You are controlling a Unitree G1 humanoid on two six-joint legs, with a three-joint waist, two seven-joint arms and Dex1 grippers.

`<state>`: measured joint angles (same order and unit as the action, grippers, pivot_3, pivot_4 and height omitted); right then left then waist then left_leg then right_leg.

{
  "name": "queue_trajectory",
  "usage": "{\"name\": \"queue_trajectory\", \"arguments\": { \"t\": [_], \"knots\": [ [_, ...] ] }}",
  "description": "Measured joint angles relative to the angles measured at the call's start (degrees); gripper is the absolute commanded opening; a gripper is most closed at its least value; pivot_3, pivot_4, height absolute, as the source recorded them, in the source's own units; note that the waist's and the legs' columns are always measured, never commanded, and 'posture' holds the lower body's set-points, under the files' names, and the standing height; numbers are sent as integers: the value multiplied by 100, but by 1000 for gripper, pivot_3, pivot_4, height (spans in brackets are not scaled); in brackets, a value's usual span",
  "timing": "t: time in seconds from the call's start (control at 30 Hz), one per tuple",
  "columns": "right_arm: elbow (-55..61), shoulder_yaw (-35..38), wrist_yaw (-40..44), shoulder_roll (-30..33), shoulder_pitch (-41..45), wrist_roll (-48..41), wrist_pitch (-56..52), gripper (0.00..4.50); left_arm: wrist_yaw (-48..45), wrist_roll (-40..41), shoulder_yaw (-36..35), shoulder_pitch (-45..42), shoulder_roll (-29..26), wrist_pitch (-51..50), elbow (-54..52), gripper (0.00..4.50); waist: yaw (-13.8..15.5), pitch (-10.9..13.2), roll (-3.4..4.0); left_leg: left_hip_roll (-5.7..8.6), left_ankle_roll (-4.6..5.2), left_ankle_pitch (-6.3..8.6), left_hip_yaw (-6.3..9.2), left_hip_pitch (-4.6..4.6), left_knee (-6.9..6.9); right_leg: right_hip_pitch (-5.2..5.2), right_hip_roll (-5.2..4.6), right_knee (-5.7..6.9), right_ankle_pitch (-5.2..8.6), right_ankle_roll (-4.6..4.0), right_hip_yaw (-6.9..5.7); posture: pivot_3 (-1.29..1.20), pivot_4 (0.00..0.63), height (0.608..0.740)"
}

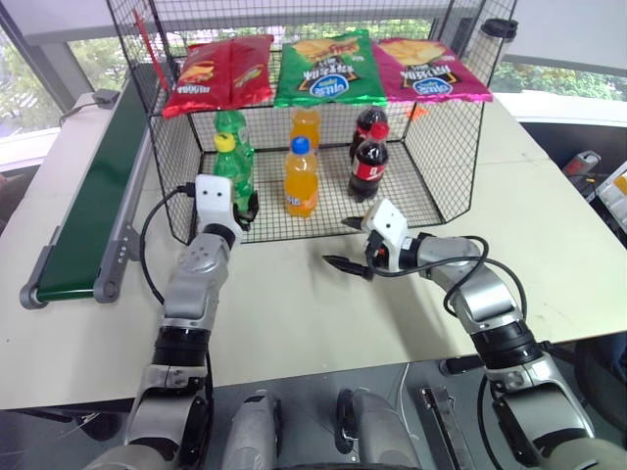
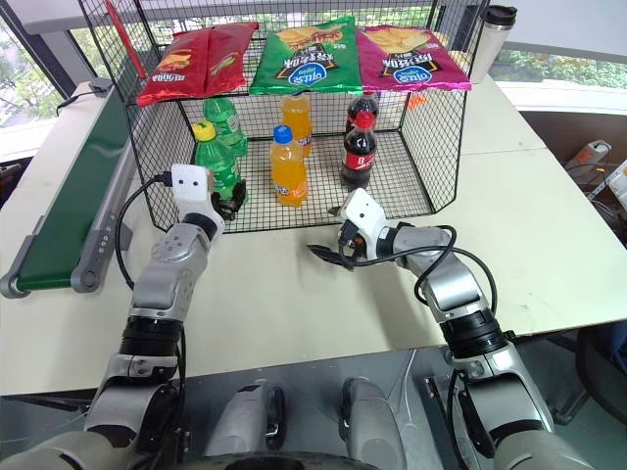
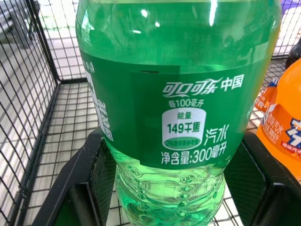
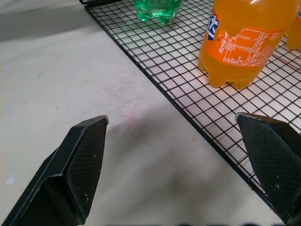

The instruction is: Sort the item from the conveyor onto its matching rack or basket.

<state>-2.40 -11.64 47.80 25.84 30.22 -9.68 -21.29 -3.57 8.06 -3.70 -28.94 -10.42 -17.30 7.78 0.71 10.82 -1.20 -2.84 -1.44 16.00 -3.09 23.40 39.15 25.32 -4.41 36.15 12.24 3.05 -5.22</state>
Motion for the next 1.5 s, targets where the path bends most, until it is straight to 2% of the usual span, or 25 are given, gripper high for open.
{"name": "queue_trajectory", "arguments": {
  "t": [0.27,0.63,0.93,1.23,1.5],
  "knots": [
    [2,0,-2,-15,3,-5,-19,4500,21,-8,-19,20,-32,25,-408,4476,-1,0,0,0,0,0,0,-1,0,-1,-1,2,0,0,0,0,150,740],
    [8,25,34,-102,85,-64,-18,4500,25,138,-406,1325,-413,-1298,-3029,4476,-2,0,0,-1,0,0,5,-5,1,-3,-1,5,0,-1,1,0,150,740],
    [8,22,43,-143,107,-65,-3,4500,-64,483,-694,2256,-493,-2186,-4508,4476,-6,0,0,0,0,0,5,-5,1,-4,-2,3,1,-1,2,0,150,740],
    [5,28,88,-174,126,-69,46,4500,-188,609,-554,3618,-411,-2457,-4983,4476,4,-1,2,0,0,0,8,-7,2,-4,-1,4,3,-5,2,0,150,740],
    [5,34,123,-173,117,-78,47,4500,-259,555,-357,3981,-264,-2168,-4835,4476,-4,-1,2,-1,0,0,6,-6,1,-1,0,3,3,-5,3,0,150,740]
  ]
}}
